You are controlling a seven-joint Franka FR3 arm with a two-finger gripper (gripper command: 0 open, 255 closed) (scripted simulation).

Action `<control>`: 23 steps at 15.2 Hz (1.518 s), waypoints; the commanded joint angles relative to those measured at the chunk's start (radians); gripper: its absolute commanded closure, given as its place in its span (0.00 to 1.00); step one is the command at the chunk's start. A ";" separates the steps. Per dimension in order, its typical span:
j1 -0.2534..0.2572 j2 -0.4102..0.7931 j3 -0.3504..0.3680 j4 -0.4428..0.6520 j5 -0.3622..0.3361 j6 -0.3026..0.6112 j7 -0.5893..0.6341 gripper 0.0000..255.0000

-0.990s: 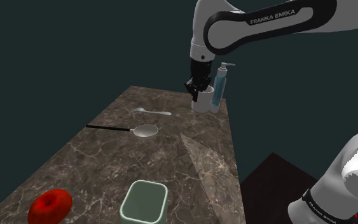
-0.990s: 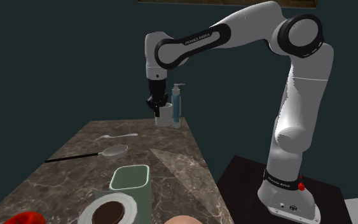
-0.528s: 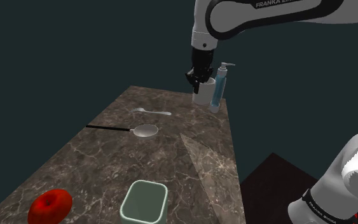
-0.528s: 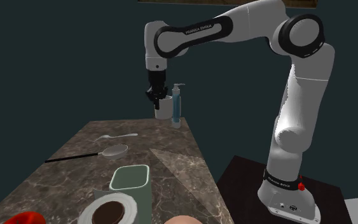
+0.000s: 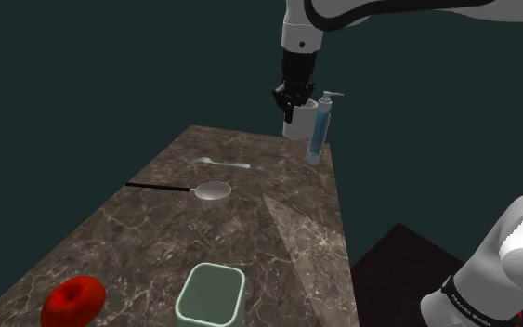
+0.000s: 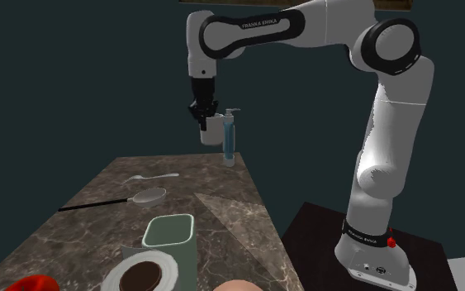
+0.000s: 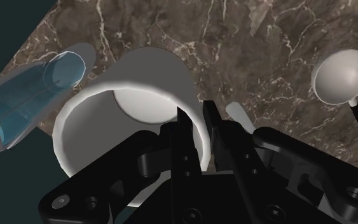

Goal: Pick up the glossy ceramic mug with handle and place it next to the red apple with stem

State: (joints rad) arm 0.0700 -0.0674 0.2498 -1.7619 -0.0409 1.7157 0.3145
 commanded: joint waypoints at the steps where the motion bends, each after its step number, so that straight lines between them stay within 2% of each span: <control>1: 0.000 0.005 0.000 0.035 -0.001 -0.030 0.000 1.00; 6: 0.001 0.018 0.002 0.114 -0.004 -0.097 -0.001 1.00; 15: 0.104 0.040 0.118 0.146 -0.009 -0.119 0.218 1.00; 23: 0.213 0.141 0.223 0.263 -0.053 -0.158 0.429 1.00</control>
State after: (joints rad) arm 0.2707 0.0597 0.4624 -1.5126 -0.0867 1.5601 0.7190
